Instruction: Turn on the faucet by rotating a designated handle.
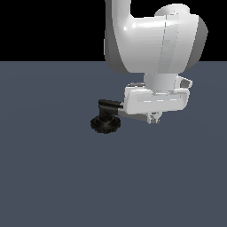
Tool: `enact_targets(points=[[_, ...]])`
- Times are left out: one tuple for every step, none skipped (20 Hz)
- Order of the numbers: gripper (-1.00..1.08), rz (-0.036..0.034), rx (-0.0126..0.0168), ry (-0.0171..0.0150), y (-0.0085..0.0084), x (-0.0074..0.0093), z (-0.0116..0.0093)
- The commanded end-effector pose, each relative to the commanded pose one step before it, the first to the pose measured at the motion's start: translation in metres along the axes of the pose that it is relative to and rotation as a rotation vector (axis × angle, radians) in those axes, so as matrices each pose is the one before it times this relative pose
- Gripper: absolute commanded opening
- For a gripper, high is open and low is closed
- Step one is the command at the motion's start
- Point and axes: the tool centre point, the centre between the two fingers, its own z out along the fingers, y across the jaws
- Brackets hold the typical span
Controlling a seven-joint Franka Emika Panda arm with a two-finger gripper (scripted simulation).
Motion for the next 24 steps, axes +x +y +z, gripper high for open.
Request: enact_targets(points=[[-1.0,-0.01992,0.00045,0.00347,-0.00228,0.01355,0.00165],[-1.0,0.00047,-0.00002,-0.00012,0.00253,0.00248,0.00008],[-1.0,0.00047,-0.00002,-0.00012,0.00252,0.00247,0.00008],[-1.0,0.0,0.0,0.0,0.00229,0.00256,0.00003],[-1.0,0.00047,-0.00002,-0.00012,0.0025,0.00245,0.00008],[-1.0,0.0,0.0,0.0,0.00227,0.00254,0.00002],[-1.0,0.00067,-0.00003,-0.00016,0.00258,0.00239,0.0001],[-1.0,0.0,0.0,0.0,0.00224,0.00252,0.00002],[-1.0,0.00047,-0.00002,-0.00012,0.00246,0.00241,0.00007],[-1.0,0.0,0.0,0.0,0.00222,0.0025,0.00002],[-1.0,0.00047,-0.00002,-0.00012,0.00244,0.00238,0.00007],[-1.0,0.00047,-0.00002,-0.00012,0.00243,0.00237,0.00007],[-1.0,0.0,0.0,0.0,0.00219,0.00247,0.00002],[-1.0,0.00047,-0.00002,-0.00012,0.00241,0.00235,0.00007],[-1.0,0.0,0.0,0.0,0.00216,0.00244,0.00002],[-1.0,0.00047,-0.00002,-0.00012,0.00239,0.00232,0.00007],[-1.0,0.00047,-0.00002,-0.00011,0.00238,0.00231,0.00007],[-1.0,0.0,0.0,0.0,0.00213,0.00241,0.00002],[-1.0,0.00047,-0.00002,-0.00011,0.00236,0.00228,0.00007],[-1.0,0.0,0.0,0.0,0.0021,0.00238,0.00002],[-1.0,0.00047,-0.00002,-0.00011,0.00233,0.00226,0.00007],[-1.0,0.0,0.0,0.0,0.00207,0.00236,0.00002],[-1.0,0.00047,-0.00002,-0.00011,0.00231,0.00223,0.00007],[-1.0,0.00047,-0.00002,-0.00011,0.0023,0.00222,0.00007]])
